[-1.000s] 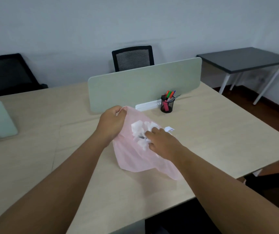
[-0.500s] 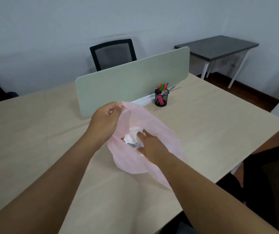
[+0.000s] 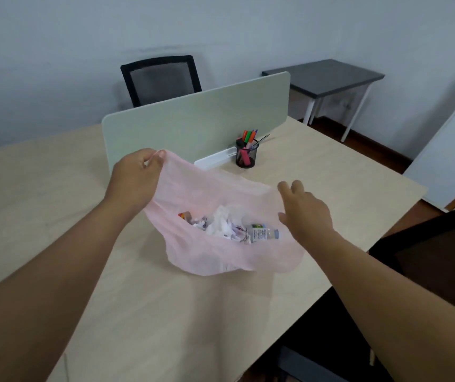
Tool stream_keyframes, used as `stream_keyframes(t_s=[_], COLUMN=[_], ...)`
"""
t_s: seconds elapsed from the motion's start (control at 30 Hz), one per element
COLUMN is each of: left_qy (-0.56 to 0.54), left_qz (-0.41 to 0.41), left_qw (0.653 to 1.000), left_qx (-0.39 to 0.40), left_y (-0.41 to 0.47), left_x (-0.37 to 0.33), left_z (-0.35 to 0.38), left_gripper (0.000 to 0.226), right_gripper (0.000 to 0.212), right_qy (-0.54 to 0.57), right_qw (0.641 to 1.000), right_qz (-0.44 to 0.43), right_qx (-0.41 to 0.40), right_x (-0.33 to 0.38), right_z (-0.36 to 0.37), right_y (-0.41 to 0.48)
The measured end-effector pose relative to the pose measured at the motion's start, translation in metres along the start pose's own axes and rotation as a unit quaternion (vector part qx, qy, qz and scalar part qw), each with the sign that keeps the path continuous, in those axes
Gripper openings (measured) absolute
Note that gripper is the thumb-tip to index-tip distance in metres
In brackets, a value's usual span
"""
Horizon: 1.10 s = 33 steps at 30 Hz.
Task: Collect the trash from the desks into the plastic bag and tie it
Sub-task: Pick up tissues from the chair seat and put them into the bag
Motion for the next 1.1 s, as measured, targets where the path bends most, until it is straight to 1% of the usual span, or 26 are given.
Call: stream_keyframes(t_s=[0.03,0.07,0.1,0.17,0.2,0.23,0.27,0.33,0.37,0.4,0.43,0.47,0.5,0.53,0.57,0.6,0.63,0.67,0.7,0.73,0.77,0.83,0.9,1.0,1.1], left_qy=[-0.015,-0.026,-0.029,0.002,0.034,0.068,0.096,0.118,0.109,0.095,0.088,0.090,0.097,0.105,0.104,0.091,0.075,0.067,0.066,0.065,0.062,0.061,0.067,0.095,0.133], left_qz=[0.000,0.003,0.007,0.019,0.026,0.030,0.027,0.009,-0.005,-0.019,-0.023,-0.018,-0.006,0.009,0.016,0.011,0.001,-0.005,-0.006,-0.002,0.004,0.011,0.022,0.020,0.018], left_qw=[1.000,1.000,0.999,1.000,0.999,0.997,0.994,0.990,0.988,0.985,0.985,0.987,0.991,0.993,0.993,0.994,0.994,0.994,0.995,0.996,0.997,0.997,0.997,0.995,0.991], left_qx=[-0.006,-0.011,-0.014,-0.020,-0.023,-0.025,-0.032,-0.076,-0.110,-0.139,-0.150,-0.130,-0.089,-0.054,-0.048,-0.065,-0.084,-0.089,-0.077,-0.059,-0.045,-0.035,-0.029,-0.020,-0.007], left_y=[0.002,0.002,0.002,0.001,0.002,0.005,0.010,0.026,0.033,0.038,0.041,0.040,0.036,0.030,0.024,0.020,0.016,0.012,0.007,0.000,-0.008,-0.027,-0.047,-0.081,-0.115], left_x=[0.000,0.000,0.000,0.002,0.001,0.000,0.000,-0.002,-0.003,-0.006,-0.009,-0.013,-0.016,-0.020,-0.022,-0.024,-0.025,-0.029,-0.033,-0.039,-0.044,-0.057,-0.069,-0.084,-0.100], left_z=[-0.003,-0.005,-0.006,-0.007,-0.009,-0.011,-0.014,-0.027,-0.035,-0.041,-0.042,-0.038,-0.029,-0.021,-0.018,-0.020,-0.022,-0.021,-0.018,-0.014,-0.009,0.000,0.008,0.019,0.031], left_gripper=[0.036,0.036,0.035,0.037,0.039,0.041,0.041,0.039,0.038,0.036,0.034,0.033,0.033,0.035,0.038,0.040,0.042,0.042,0.043,0.043,0.042,0.042,0.042,0.041,0.038], right_gripper=[0.059,0.064,0.060,0.029,0.018,0.015,0.016,0.017,0.016,0.015,0.013,0.011,0.011,0.012,0.013,0.014,0.017,0.020,0.023,0.025,0.029,0.044,0.054,0.060,0.060], right_qy=[0.004,0.032,0.066,0.105,0.122,0.137,0.145,0.173,0.193,0.211,0.223,0.229,0.232,0.235,0.248,0.274,0.311,0.358,0.404,0.432,0.445,0.439,0.410,0.372,0.337], right_qw=[0.999,0.993,0.984,0.967,0.961,0.960,0.962,0.957,0.947,0.940,0.943,0.952,0.958,0.959,0.954,0.942,0.924,0.904,0.885,0.874,0.872,0.882,0.901,0.922,0.937], right_qz=[0.054,0.112,0.157,0.187,0.190,0.198,0.208,0.232,0.240,0.239,0.222,0.193,0.166,0.157,0.167,0.191,0.216,0.231,0.232,0.220,0.202,0.163,0.127,0.079,0.032], right_qx=[-0.002,0.017,0.051,0.141,0.159,0.142,0.104,-0.030,-0.095,-0.124,-0.111,-0.062,-0.006,0.020,0.002,-0.032,-0.049,-0.038,-0.010,0.019,0.035,0.051,0.065,0.077,0.082], right_x=[-0.009,-0.017,-0.022,-0.022,-0.022,-0.024,-0.027,-0.034,-0.037,-0.038,-0.034,-0.028,-0.022,-0.020,-0.023,-0.028,-0.034,-0.038,-0.039,-0.040,-0.043,-0.053,-0.069,-0.097,-0.130], right_z=[0.001,0.006,0.016,0.039,0.044,0.041,0.032,0.001,-0.017,-0.028,-0.034,-0.034,-0.033,-0.033,-0.036,-0.041,-0.043,-0.042,-0.039,-0.037,-0.037,-0.043,-0.047,-0.052,-0.057], right_y=[-0.005,-0.012,-0.020,-0.034,-0.036,-0.032,-0.024,-0.001,0.009,0.019,0.028,0.035,0.038,0.039,0.040,0.039,0.038,0.036,0.033,0.029,0.023,0.008,-0.012,-0.048,-0.086])
Point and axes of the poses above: each hand's wrist, its own y-axis towards the middle knuckle, its own z-axis out of the palm, x = y × z, the point moved 6 cm from there along y, towards the middle knuckle, and after that the axes turned 8 degrees about -x, right-handed, at the moved point
